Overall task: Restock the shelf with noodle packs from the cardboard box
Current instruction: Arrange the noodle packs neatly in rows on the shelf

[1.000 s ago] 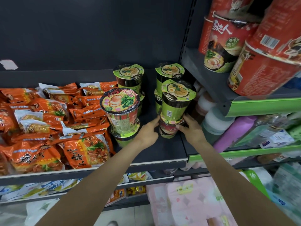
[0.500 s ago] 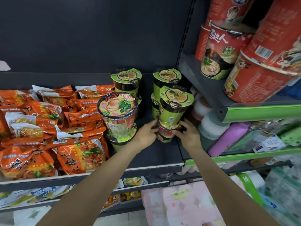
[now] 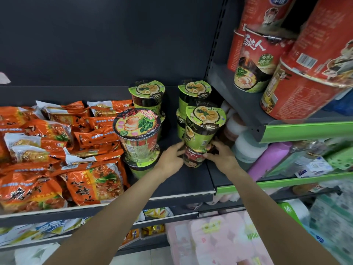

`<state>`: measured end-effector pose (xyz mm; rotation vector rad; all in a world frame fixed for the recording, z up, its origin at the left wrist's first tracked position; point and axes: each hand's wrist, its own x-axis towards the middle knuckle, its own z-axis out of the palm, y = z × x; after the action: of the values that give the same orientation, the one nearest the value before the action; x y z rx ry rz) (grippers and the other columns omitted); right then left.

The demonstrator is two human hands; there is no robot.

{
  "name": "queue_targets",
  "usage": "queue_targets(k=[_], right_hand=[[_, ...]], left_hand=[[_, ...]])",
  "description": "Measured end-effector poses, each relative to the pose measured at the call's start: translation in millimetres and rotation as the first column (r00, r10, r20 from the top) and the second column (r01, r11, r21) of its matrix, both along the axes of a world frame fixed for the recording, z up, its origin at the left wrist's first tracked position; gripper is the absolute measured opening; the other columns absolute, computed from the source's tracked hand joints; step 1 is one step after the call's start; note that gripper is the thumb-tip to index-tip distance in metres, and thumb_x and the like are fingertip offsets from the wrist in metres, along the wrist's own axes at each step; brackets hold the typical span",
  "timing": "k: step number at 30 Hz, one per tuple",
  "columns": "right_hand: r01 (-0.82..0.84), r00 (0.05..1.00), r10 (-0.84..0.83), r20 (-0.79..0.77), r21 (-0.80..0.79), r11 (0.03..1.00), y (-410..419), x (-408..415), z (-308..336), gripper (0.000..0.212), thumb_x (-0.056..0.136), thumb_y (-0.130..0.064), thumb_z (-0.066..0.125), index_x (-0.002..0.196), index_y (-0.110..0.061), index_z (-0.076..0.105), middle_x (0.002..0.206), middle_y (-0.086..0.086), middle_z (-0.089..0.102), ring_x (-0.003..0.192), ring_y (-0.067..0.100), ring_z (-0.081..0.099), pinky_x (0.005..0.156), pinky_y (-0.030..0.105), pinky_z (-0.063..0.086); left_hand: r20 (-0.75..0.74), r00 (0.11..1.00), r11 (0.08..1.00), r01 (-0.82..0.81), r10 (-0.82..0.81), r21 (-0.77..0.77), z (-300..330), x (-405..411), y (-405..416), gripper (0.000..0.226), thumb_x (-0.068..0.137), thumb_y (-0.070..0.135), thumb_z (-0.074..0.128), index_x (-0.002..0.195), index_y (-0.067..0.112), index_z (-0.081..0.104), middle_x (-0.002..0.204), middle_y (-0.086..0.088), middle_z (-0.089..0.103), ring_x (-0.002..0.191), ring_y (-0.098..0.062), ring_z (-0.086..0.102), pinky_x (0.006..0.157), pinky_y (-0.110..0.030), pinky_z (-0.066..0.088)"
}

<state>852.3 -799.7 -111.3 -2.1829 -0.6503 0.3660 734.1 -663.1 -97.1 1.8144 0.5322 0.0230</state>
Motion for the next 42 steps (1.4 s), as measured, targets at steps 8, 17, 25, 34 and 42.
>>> queue_targets(k=[8, 17, 25, 34, 42], right_hand=[[0.057, 0.998, -0.057, -0.008, 0.002, 0.998, 8, -6, 5, 0.058, 0.076, -0.021, 0.076, 0.127, -0.008, 0.053, 0.135, 0.012, 0.036, 0.125, 0.023, 0.039, 0.106, 0.032, 0.035], [-0.033, 0.981, 0.052, -0.185, 0.107, 0.994, 2, 10, 5, 0.079, 0.078, -0.004, 0.071, 0.145, -0.012, 0.03, 0.143, 0.006, 0.042, 0.131, 0.019, 0.039, 0.112, 0.038, 0.031], [0.06, 0.99, -0.054, -0.131, 0.041, 0.997, 8, 6, 4, 0.052, 0.082, 0.001, 0.065, 0.13, 0.0, 0.043, 0.133, 0.021, 0.032, 0.123, 0.033, 0.042, 0.105, 0.039, 0.039], [0.019, 0.985, 0.014, -0.17, 0.19, 0.982, 5, -2, 23, 0.064, 0.077, -0.002, 0.072, 0.133, -0.011, 0.042, 0.123, 0.001, 0.052, 0.109, 0.01, 0.046, 0.086, 0.02, 0.033], [0.135, 0.981, -0.058, -0.187, 0.43, 0.893, 10, -7, 38, 0.068, 0.072, -0.001, 0.076, 0.125, -0.012, 0.036, 0.122, 0.001, 0.051, 0.115, 0.017, 0.051, 0.094, 0.031, 0.044]], left_hand=[[-0.029, 0.998, 0.993, 0.064, -0.062, 0.099, -3, -8, -4, 0.077, 0.082, -0.013, 0.04, 0.15, 0.017, 0.019, 0.15, -0.001, 0.036, 0.138, -0.009, 0.032, 0.097, -0.03, 0.044], [-0.015, 0.999, 0.998, 0.043, -0.043, 0.052, 10, -4, 2, 0.071, 0.088, -0.009, 0.046, 0.149, 0.011, 0.015, 0.151, -0.008, 0.031, 0.136, -0.02, 0.036, 0.111, -0.032, 0.032], [-0.039, 0.997, 0.998, 0.06, -0.06, -0.007, 17, 4, 0, 0.083, 0.083, -0.007, 0.054, 0.151, 0.016, 0.012, 0.155, -0.003, 0.022, 0.138, -0.017, 0.032, 0.108, -0.032, 0.037], [0.002, 1.0, 0.977, 0.021, -0.022, 0.211, 21, 0, -2, 0.071, 0.088, 0.002, 0.052, 0.149, 0.012, 0.017, 0.149, -0.005, 0.036, 0.134, -0.017, 0.039, 0.104, -0.023, 0.034], [0.044, 0.999, 0.994, 0.021, -0.025, 0.11, 34, 12, 13, 0.082, 0.085, -0.004, 0.051, 0.15, 0.026, 0.012, 0.153, 0.0, 0.027, 0.139, -0.019, 0.029, 0.104, -0.026, 0.032]])
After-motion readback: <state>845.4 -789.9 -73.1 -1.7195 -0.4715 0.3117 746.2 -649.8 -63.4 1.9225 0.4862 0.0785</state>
